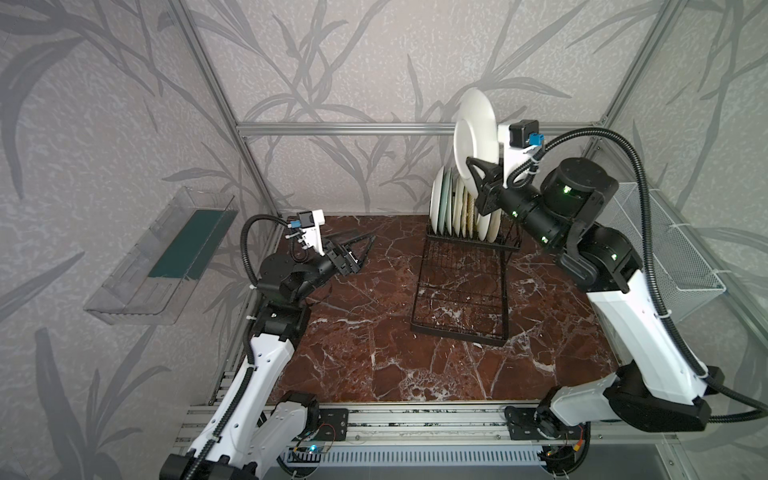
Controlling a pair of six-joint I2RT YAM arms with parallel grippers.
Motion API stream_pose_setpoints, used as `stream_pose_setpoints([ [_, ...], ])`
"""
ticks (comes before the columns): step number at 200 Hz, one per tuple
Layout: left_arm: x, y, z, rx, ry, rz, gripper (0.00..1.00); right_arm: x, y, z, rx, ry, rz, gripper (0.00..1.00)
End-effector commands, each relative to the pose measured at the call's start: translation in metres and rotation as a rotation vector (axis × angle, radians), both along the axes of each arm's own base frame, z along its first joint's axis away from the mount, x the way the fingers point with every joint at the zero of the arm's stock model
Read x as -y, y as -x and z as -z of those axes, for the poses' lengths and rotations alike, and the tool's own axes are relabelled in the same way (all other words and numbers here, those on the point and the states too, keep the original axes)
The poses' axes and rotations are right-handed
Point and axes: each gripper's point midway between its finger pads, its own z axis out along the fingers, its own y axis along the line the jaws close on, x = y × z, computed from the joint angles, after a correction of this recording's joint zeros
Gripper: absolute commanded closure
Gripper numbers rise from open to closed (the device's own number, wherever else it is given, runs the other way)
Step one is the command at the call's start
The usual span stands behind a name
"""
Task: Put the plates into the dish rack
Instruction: 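Lift the sunburst plate over the rack with the right gripper while the left withdraws, then lower the sunburst plate into the rack slot beside the dark grey plate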
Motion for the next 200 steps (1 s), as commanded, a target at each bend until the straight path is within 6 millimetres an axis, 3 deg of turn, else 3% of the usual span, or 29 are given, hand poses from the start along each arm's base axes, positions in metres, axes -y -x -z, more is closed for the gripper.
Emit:
stream_pose_setpoints([
  [1, 0.022, 0.008, -0.011, 0.092, -0.051, 0.079, 0.01, 0.036, -0.014, 0.001, -0.089, -0.071, 0.096, 1.0],
  [43, 0.039, 0.0, 0.002, 0.071, -0.055, 0.138, 0.01, 0.111, -0.043, 0.021, -0.198, -0.128, 0.298, 1.0],
  [72, 0.044, -0.004, 0.011, 0.068, -0.066, 0.153, 0.01, 0.143, -0.06, 0.043, -0.261, -0.156, 0.386, 1.0],
  [145, 0.05, -0.012, 0.052, 0.049, -0.115, 0.174, 0.01, 0.144, -0.116, 0.114, -0.461, -0.163, 0.357, 1.0],
  [200, 0.051, -0.016, 0.064, 0.041, -0.143, 0.173, 0.01, 0.139, -0.138, 0.149, -0.556, -0.14, 0.325, 1.0],
])
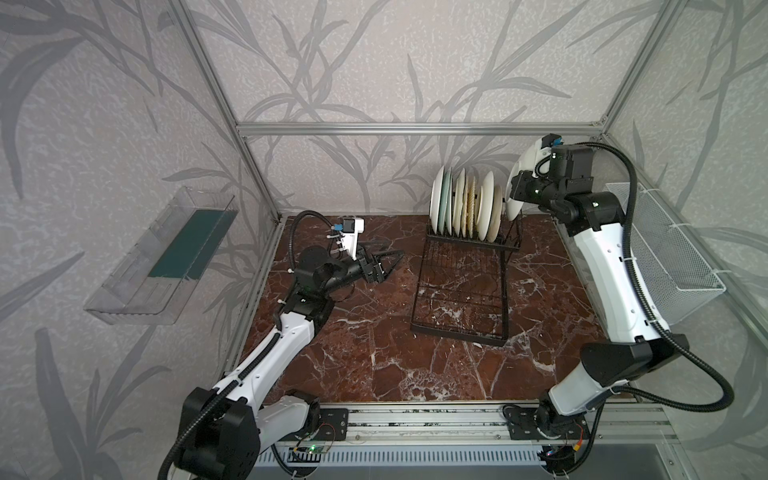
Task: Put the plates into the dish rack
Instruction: 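Lower the sunburst plate into the rack slot beside the dark grey plate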
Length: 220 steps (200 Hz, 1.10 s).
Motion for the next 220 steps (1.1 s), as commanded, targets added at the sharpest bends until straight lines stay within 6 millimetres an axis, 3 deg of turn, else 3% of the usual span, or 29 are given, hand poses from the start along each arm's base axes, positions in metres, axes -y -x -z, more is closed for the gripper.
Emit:
stream_pose_setpoints([
  [1, 0.003, 0.004, -0.003, 0.06, -0.013, 0.022, 0.01, -0.003, 0.001, -0.012, 0.032, -0.038, -0.034, 1.0],
  [66, 0.003, 0.001, 0.002, 0.05, -0.022, 0.019, 0.01, -0.01, -0.007, 0.016, -0.047, -0.048, -0.082, 1.0],
  [154, 0.003, -0.001, 0.006, 0.036, -0.023, 0.018, 0.01, -0.008, -0.01, 0.038, -0.104, -0.09, -0.1, 1.0],
  [220, 0.004, -0.002, 0.007, 0.028, -0.02, 0.02, 0.01, -0.01, -0.003, 0.022, -0.068, -0.127, -0.116, 1.0],
])
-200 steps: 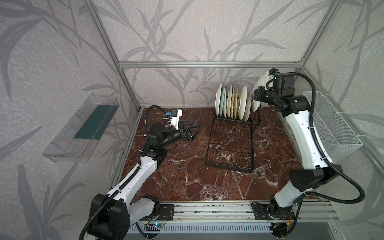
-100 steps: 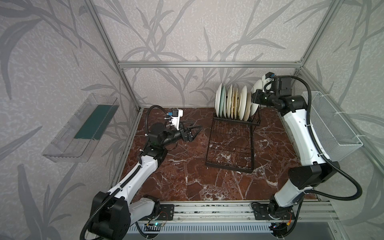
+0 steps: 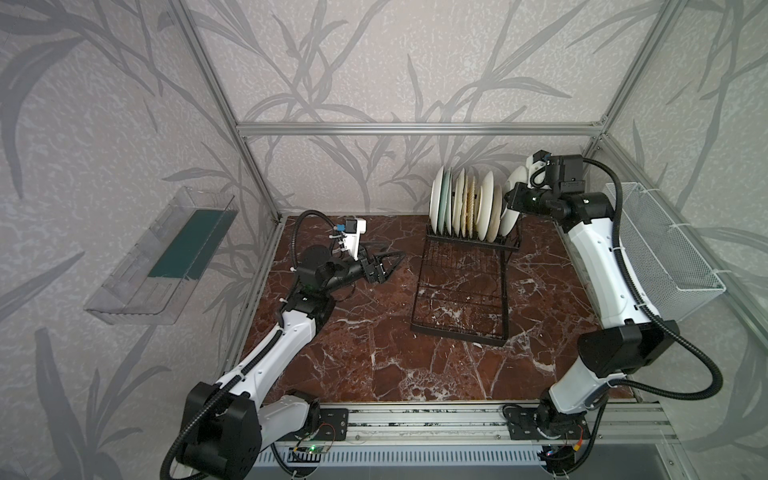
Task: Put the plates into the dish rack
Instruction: 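Lower the sunburst plate into the rack slot beside the dark grey plate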
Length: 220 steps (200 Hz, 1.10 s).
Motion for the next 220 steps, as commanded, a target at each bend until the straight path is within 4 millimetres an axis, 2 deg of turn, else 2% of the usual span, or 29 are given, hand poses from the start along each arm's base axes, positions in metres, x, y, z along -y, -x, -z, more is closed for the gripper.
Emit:
stream_pose_setpoints([
  [1, 0.002, 0.002, -0.001, 0.027, 0.0, 0.016, 0.01, -0.007, 0.005, -0.033, 0.093, -0.048, -0.029, 1.0],
  [52, 0.002, 0.002, 0.0, 0.025, 0.003, 0.016, 0.01, -0.006, 0.017, -0.061, 0.157, -0.066, -0.026, 1.0],
  [85, 0.002, 0.002, 0.0, 0.024, 0.004, 0.015, 0.01, -0.005, 0.019, -0.067, 0.17, -0.077, -0.025, 1.0],
  [121, 0.002, 0.002, 0.0, 0.024, 0.005, 0.017, 0.01, -0.007, 0.016, -0.06, 0.153, -0.087, -0.031, 1.0],
  [220, 0.002, 0.001, 0.0, 0.023, 0.008, 0.016, 0.01, -0.001, 0.01, -0.022, 0.075, -0.017, -0.016, 1.0],
])
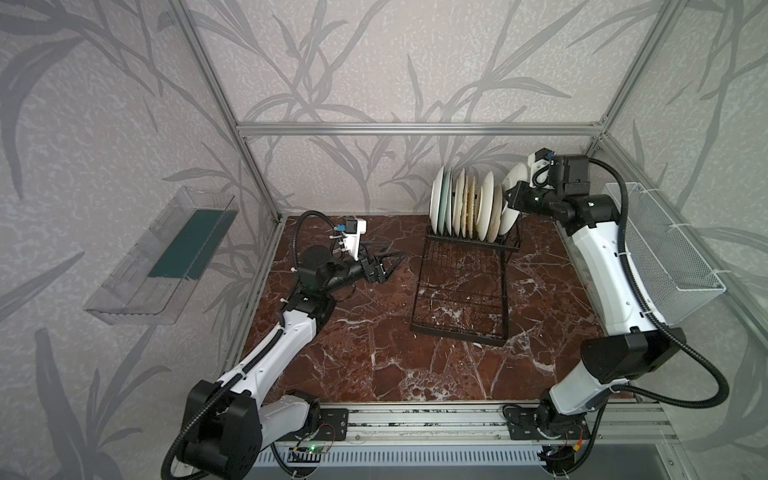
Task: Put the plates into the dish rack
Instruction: 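Lower the sunburst plate into the rack slot beside the dark grey plate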
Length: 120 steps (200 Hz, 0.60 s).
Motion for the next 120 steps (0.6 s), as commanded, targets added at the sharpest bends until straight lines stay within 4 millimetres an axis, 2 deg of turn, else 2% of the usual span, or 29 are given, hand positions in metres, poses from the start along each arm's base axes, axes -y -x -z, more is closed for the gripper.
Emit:
stream_pose_setpoints([
  [1, 0.002, 0.002, -0.002, 0.022, 0.006, 0.015, 0.01, 0.003, 0.0, -0.009, 0.048, 0.012, 0.001, 1.0],
  [51, 0.002, 0.001, 0.0, 0.016, 0.006, 0.016, 0.01, 0.003, -0.003, 0.005, 0.024, 0.036, -0.009, 1.0],
  [120, 0.002, 0.001, -0.001, 0.016, 0.009, 0.017, 0.01, 0.008, -0.004, 0.024, 0.004, 0.16, 0.038, 1.0],
])
